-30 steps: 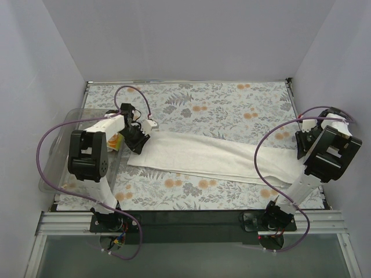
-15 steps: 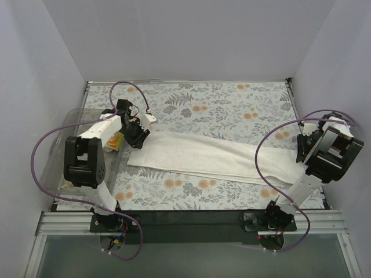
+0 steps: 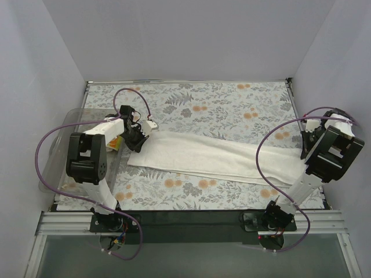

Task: Roll the towels
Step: Fold the towel

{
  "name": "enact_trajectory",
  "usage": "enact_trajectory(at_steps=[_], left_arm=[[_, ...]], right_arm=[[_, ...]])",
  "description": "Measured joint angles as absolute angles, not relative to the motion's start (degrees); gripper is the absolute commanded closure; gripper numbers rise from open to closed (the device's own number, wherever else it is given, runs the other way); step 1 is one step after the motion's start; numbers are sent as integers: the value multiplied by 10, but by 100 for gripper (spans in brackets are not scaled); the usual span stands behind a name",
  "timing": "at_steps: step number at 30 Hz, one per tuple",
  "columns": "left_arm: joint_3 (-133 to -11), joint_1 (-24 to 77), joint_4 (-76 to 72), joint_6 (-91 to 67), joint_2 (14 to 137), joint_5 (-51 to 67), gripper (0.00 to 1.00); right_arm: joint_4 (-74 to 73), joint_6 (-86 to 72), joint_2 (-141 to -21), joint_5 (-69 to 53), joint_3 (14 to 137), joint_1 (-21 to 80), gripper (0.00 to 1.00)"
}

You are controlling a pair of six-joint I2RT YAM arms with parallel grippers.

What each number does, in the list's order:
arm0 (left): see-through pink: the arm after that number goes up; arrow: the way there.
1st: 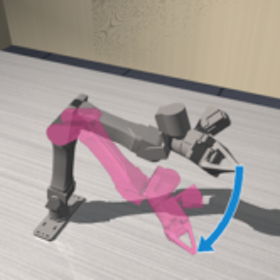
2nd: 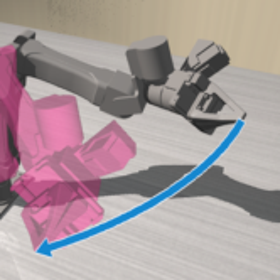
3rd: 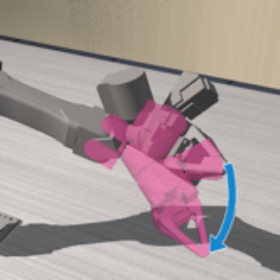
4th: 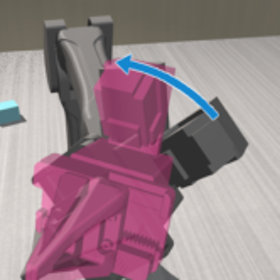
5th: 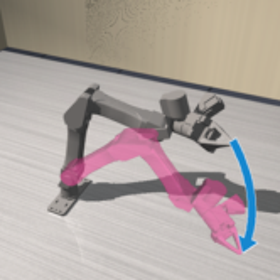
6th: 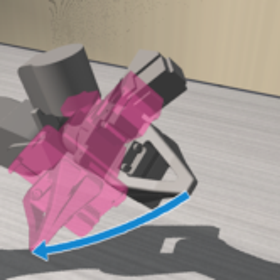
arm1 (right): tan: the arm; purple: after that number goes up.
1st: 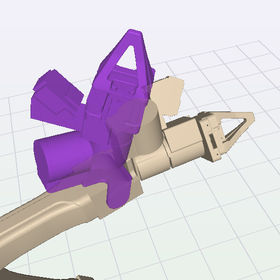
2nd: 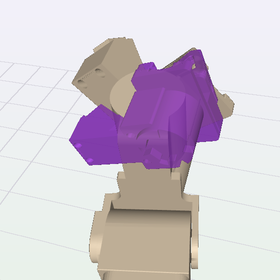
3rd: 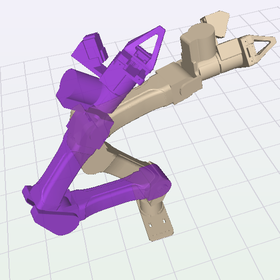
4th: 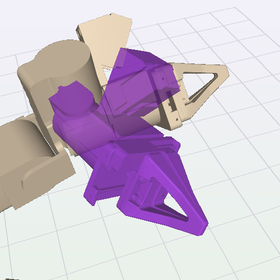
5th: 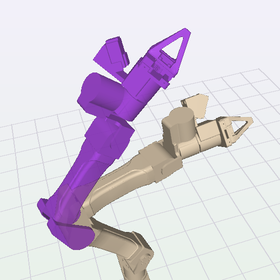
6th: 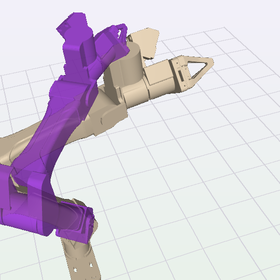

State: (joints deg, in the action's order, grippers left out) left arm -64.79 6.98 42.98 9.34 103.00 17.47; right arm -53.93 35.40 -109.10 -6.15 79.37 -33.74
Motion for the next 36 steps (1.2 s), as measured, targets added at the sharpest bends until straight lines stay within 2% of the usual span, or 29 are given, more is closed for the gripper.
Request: enact_trajectory(at_steps=[16, 17, 18, 23, 24, 27, 30, 36], left_arm=[[-655, 69, 435, 89, 1037, 173, 100], [-655, 69, 435, 89, 1037, 173, 100], [-656, 69, 437, 88, 1037, 173, 98], [-663, 67, 448, 90, 1040, 183, 88], [-666, 67, 452, 91, 1040, 187, 83], [-680, 63, 475, 96, 1046, 208, 76], [-704, 61, 505, 104, 1046, 234, 73], [-803, 58, 525, 96, 1045, 283, 68]], right_arm=[[-555, 364, -1122, -46, 854, -337, 99], [-555, 364, -1128, -46, 859, -337, 96], [-555, 363, -1134, -46, 863, -337, 88], [-551, 362, -1151, -44, 869, -336, 76], [-551, 362, -1151, -44, 870, -336, 68], [-547, 362, -1151, -35, 874, -330, 56], [-542, 365, -1151, -31, 876, -322, 52], [-538, 369, -1138, -27, 888, -306, 53]])
